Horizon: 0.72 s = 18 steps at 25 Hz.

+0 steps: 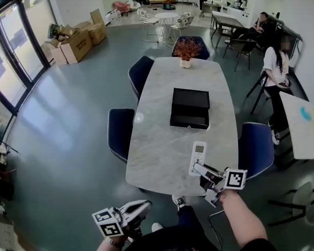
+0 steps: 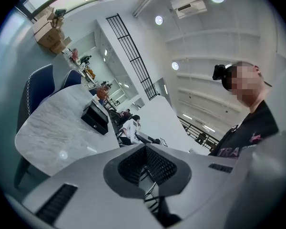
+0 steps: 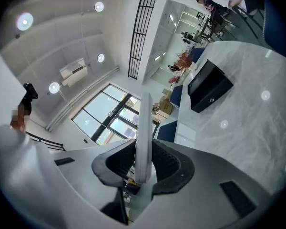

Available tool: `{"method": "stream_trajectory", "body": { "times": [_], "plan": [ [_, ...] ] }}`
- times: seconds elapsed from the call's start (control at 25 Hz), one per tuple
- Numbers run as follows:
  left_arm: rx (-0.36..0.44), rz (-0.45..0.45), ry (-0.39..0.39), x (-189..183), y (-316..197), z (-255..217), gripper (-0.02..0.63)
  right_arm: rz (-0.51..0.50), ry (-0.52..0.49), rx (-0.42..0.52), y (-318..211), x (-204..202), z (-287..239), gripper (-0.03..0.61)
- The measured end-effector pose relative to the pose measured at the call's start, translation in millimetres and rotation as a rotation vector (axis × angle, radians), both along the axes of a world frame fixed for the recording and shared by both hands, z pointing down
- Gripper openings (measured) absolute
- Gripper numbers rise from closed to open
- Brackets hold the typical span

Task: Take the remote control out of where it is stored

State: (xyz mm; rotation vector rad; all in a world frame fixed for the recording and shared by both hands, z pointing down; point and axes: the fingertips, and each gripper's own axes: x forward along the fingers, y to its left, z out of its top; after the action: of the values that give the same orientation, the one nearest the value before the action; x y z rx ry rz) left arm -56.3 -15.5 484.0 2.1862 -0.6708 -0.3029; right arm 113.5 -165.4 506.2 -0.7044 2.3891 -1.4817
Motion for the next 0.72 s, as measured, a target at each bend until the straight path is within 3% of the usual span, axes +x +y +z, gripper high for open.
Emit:
{"method": "stream_trajectory", "body": {
  "times": [0.44, 0.72],
  "plan": [
    [0.018, 0.118, 0.004, -3.3, 88.3, 5.1, 0.006, 0.044, -0.065, 0.000, 149.5, -26.1, -1.3, 0.112],
    [0.007, 0.157, 0.012, 8.4, 110.3, 14.6, 0.005, 0.020, -0.053, 0.010, 216.9, -37.8, -0.9, 0.112]
  ]
}}
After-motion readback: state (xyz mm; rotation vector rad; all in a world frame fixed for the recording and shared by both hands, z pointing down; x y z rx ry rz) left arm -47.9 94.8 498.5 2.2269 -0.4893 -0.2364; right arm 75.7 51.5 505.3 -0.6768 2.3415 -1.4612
